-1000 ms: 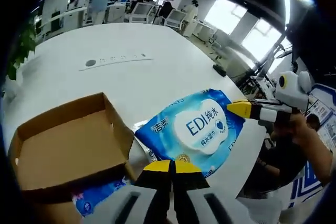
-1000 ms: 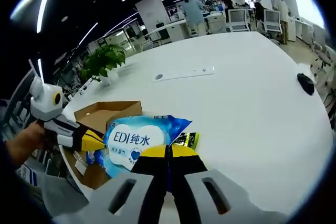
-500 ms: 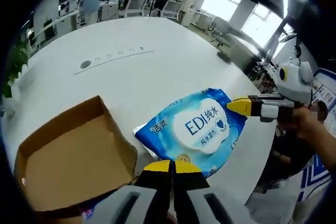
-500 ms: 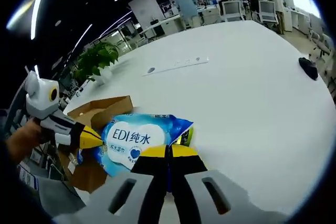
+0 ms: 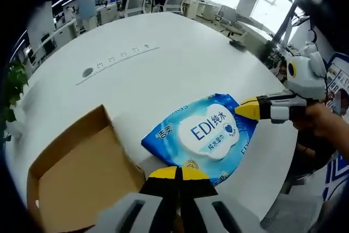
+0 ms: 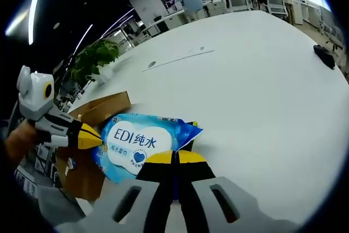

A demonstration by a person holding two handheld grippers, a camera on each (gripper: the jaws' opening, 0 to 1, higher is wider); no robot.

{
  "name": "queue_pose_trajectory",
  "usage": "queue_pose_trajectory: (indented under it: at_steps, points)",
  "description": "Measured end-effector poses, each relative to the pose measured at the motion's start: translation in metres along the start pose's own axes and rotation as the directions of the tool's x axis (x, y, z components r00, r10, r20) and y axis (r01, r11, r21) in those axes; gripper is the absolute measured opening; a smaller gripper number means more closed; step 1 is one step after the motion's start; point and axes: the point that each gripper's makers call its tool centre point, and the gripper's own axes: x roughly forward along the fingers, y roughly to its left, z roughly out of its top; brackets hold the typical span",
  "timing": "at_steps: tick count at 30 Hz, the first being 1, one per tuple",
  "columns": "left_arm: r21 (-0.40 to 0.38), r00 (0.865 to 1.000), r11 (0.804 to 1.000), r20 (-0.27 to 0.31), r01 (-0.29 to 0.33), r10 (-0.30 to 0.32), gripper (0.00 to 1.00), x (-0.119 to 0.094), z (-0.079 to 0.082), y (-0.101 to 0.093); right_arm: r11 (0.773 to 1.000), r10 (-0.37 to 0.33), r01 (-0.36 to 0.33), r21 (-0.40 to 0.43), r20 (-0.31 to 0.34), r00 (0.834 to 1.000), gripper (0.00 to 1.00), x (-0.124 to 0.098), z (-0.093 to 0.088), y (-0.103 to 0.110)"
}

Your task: Operate the shoe box by opening the lid, removing the specified soft item, and placing it in the target area until the item is outside and the box remains undamaged.

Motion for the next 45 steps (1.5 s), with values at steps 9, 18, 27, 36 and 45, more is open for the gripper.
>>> queue_pose_trajectory:
  at_steps: [9, 18, 27, 36, 45]
  points:
    - [0.098, 0.998, 0.994, -0.025, -0.053, 0.056, 0.0, 0.01, -0.006, 0.002, 1.0, 0.007, -0.007, -0.007, 0.004, 1.0, 0.0, 0.006, -0.005, -0.003]
    - [0.218, 0.994, 0.971, -0.031, -0.094, 0.104, 0.01, 0.014, -0.014, 0.002, 1.0, 0.01, -0.009, -0.014, 0.014, 1.0, 0.0, 0.005, -0.003, -0.002]
    - [0.256, 0.994, 0.962, -0.016, -0.099, 0.107, 0.11, 0.007, -0.016, -0.001, 1.0, 0.018, -0.018, -0.025, 0.006, 1.0, 0.08, -0.001, -0.002, -0.001]
    - [0.218, 0.997, 0.975, 0.072, -0.055, 0.04, 0.26, -0.012, -0.002, -0.01, 0.994, -0.002, 0.004, -0.106, 0.017, 1.0, 0.24, -0.015, 0.004, 0.005]
    - [0.175, 0.991, 0.985, 0.135, -0.002, -0.022, 0.34, -0.034, 0.002, -0.021, 0.985, -0.022, 0.024, -0.171, 0.014, 1.0, 0.36, -0.034, 0.003, 0.008]
